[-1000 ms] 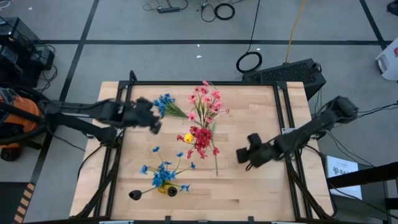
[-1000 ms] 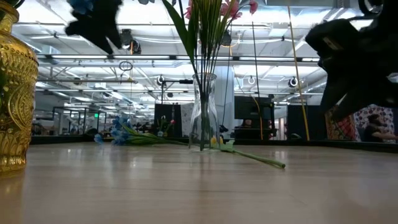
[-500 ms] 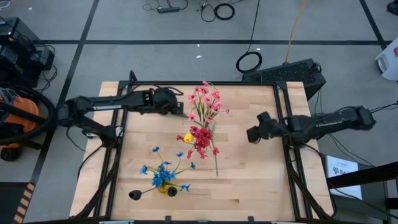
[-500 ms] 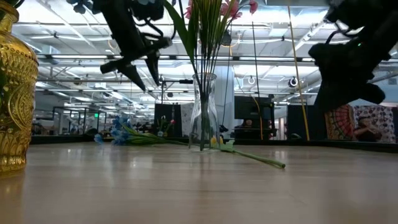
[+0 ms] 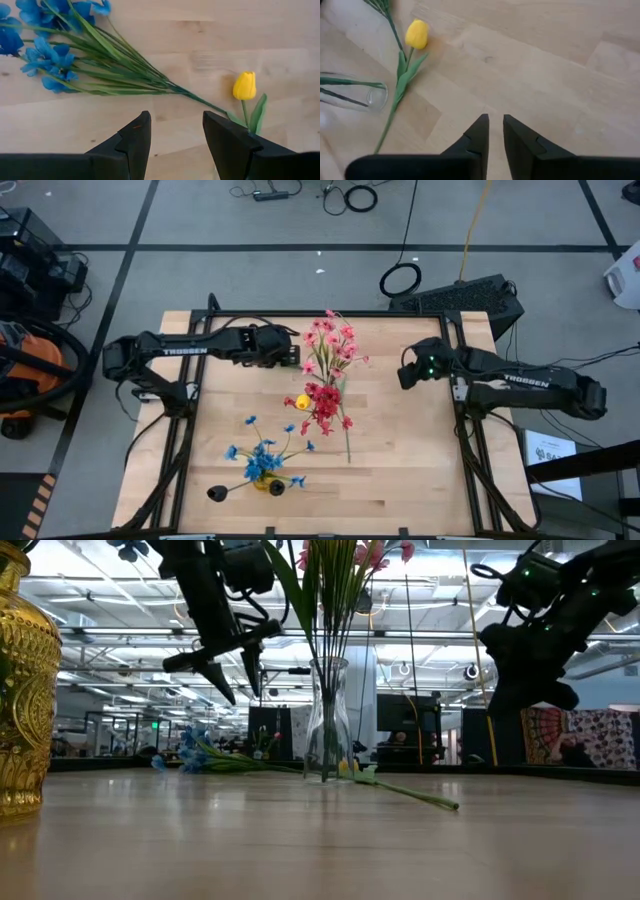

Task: Sort flowers into vase by color
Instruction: Put the blue flowers into the yellow vase

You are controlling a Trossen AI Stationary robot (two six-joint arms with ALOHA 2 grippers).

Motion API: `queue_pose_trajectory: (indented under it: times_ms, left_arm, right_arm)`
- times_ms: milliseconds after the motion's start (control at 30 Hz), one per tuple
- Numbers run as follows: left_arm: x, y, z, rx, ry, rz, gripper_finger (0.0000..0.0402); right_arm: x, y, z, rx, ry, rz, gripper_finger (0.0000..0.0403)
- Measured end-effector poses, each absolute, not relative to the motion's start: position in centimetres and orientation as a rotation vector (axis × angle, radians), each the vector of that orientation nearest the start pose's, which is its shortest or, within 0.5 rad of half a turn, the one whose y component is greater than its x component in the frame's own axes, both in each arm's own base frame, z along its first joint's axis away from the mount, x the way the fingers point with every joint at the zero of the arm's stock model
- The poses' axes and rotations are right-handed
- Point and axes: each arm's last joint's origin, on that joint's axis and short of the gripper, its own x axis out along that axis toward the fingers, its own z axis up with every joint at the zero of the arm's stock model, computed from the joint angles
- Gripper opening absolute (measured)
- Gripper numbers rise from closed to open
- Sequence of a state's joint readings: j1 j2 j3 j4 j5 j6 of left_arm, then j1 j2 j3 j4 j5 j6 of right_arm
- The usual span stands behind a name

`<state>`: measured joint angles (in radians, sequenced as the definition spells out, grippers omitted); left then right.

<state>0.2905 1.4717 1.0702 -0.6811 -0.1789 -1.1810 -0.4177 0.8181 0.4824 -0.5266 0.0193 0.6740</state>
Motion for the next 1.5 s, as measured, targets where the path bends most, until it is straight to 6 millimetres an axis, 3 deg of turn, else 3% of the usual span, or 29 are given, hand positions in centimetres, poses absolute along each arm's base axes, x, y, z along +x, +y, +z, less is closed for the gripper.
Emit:
queue_pose_trajectory:
  times_ms: [267, 433, 733, 933, 1200, 1500]
  left_arm:
    - [27.7, 9.2, 23.0, -1.229, 0.668, 1.129, 0.0185]
    - [28.6, 9.4, 21.1, -1.424, 0.621, 1.258, 0.0185]
    - [31.3, 10.5, 17.6, -1.678, 0.511, 1.295, 0.0185]
    - [31.3, 11.8, 16.2, -1.755, 0.453, 1.385, 0.0185]
    - [30.4, 13.9, 16.2, -1.789, 0.399, 1.429, 0.0185]
    - [30.8, 14.3, 14.0, -1.881, 0.496, 1.440, 0.0185]
  right_arm:
    - [13.9, -6.5, 19.9, 0.749, 0.693, -0.692, 0.0036]
    - [13.9, -6.5, 19.9, 0.730, 0.702, -0.675, 0.0036]
    - [13.8, -6.3, 19.7, 0.616, 0.776, -0.594, 0.0036]
    - [13.7, -6.3, 19.6, 0.564, 0.799, -0.571, 0.0036]
    - [13.7, -6.3, 19.6, 0.565, 0.805, -0.572, 0.0036]
    - [13.7, -6.3, 19.6, 0.566, 0.802, -0.573, 0.0036]
